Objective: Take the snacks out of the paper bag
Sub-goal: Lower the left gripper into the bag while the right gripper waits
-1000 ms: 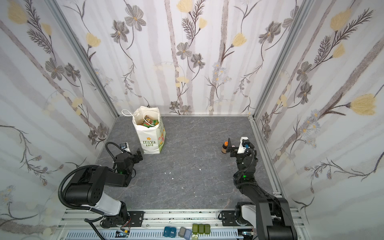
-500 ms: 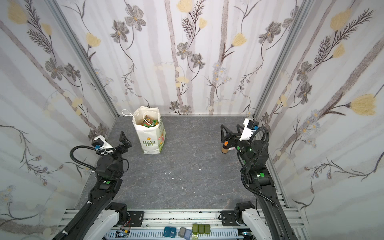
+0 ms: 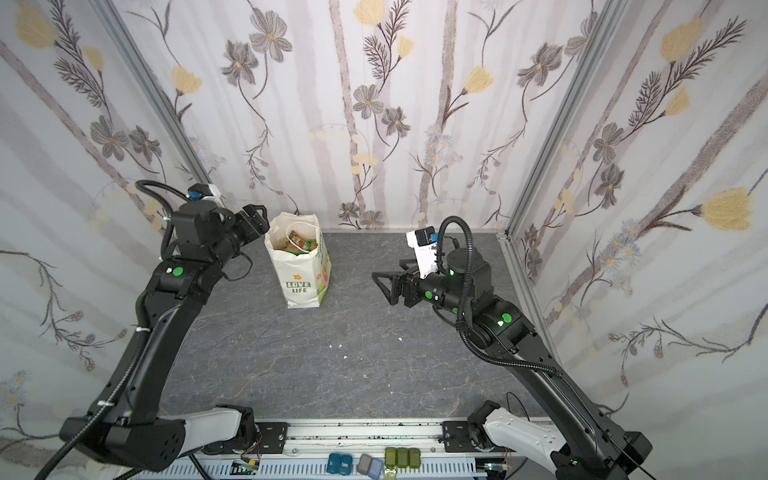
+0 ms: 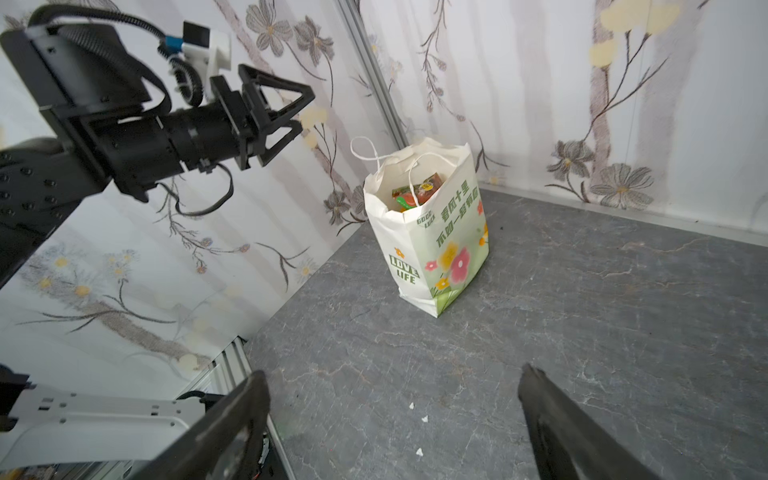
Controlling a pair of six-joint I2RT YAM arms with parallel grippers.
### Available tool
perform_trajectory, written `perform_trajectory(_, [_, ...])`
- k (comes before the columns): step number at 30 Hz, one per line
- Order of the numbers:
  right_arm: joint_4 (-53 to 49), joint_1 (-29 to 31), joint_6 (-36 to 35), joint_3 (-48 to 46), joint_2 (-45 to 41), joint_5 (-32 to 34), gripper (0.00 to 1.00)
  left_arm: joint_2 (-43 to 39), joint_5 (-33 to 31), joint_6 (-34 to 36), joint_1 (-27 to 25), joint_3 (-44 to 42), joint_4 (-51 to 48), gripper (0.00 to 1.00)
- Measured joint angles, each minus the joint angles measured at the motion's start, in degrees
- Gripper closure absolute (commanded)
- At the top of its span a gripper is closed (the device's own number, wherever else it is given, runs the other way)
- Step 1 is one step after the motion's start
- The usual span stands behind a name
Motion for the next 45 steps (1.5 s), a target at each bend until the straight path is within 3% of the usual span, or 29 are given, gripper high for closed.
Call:
perform_trajectory(7, [-1.92, 9.79, 2.71, -1.16, 0.55, -1.4, 0.07, 19.12, -0.68, 8.24, 0.04, 20.48, -12.46, 0.48])
perform_trajectory(18, [-0.7, 12.87, 6.64, -5.03, -0.46, -1.14, 0.06, 50.4, -1.36, 17.18, 0.04, 59.74, -33.75, 0.56])
perform_trajectory(28, [1.2, 13.38, 9.42, -7.96, -2.71, -0.9, 0.06, 55.52, 0.98, 21.57, 0.04, 60.15, -38.97, 0.62])
perform_trajectory(37, [1.77, 14.12, 10.75, -8.55, -2.51, -0.92, 0.06, 57.22, 6.05, 24.39, 0.04, 60.11, -41.99, 0.51])
perform_trajectory(45, [1.88, 14.53, 11.37, -8.72, -2.45, -0.28, 0.06, 56.54, 3.1, 25.11, 0.04, 57.4, -39.17, 0.53])
